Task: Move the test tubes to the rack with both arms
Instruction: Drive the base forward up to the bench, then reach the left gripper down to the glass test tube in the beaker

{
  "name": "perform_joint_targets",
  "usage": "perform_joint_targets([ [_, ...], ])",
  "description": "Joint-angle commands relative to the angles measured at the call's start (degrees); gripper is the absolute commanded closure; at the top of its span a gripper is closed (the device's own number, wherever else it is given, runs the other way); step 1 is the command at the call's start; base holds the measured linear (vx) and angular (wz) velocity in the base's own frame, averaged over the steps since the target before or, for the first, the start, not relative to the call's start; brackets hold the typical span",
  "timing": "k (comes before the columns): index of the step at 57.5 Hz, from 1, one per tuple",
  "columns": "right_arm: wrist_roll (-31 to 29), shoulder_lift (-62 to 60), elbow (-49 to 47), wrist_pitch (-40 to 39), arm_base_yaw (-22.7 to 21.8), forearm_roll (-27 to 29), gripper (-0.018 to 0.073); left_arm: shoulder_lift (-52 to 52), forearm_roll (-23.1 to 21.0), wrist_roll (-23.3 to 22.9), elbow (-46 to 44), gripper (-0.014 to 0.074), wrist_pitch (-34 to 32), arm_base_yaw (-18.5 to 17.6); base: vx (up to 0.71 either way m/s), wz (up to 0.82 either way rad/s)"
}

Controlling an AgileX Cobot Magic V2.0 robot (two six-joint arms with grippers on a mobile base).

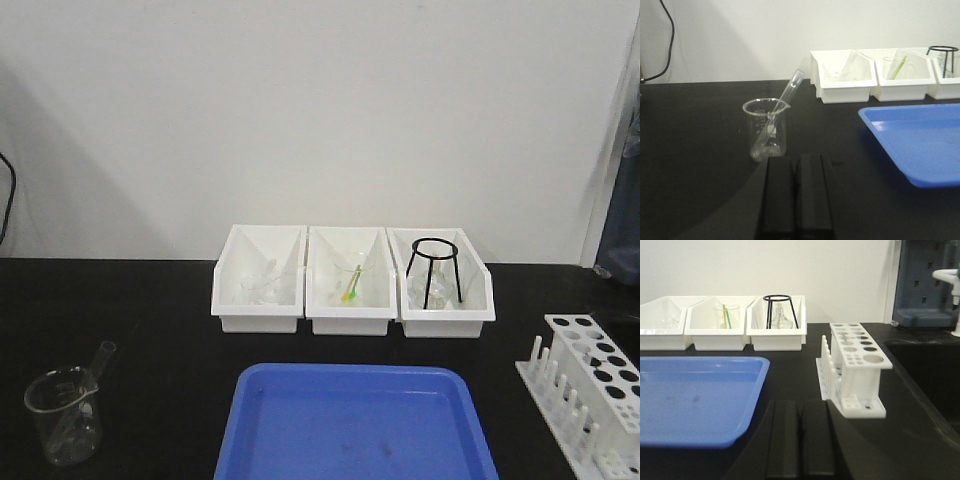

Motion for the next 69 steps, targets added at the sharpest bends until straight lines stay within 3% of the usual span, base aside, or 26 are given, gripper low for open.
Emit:
perform_joint_targets([
  [1,-0.4,-0.4,0.6,-4.8,-0.2,-0.3,0.0567,0.0,-0.1,-0.4,1.6,0.0611,-4.5,0.0,0.37,0.01],
  [31,-0.4,-0.4,0.6,-4.8,-0.2,-0.3,0.0567,0.0,-0.1,-0.4,1.6,0.0611,-4.5,0.0,0.26,0.00],
  [69,-0.4,-0.4,0.6,-4.8,-0.2,-0.3,0.0567,0.0,-0.1,-0.4,1.6,0.0611,-4.5,0.0,0.04,-0.01],
])
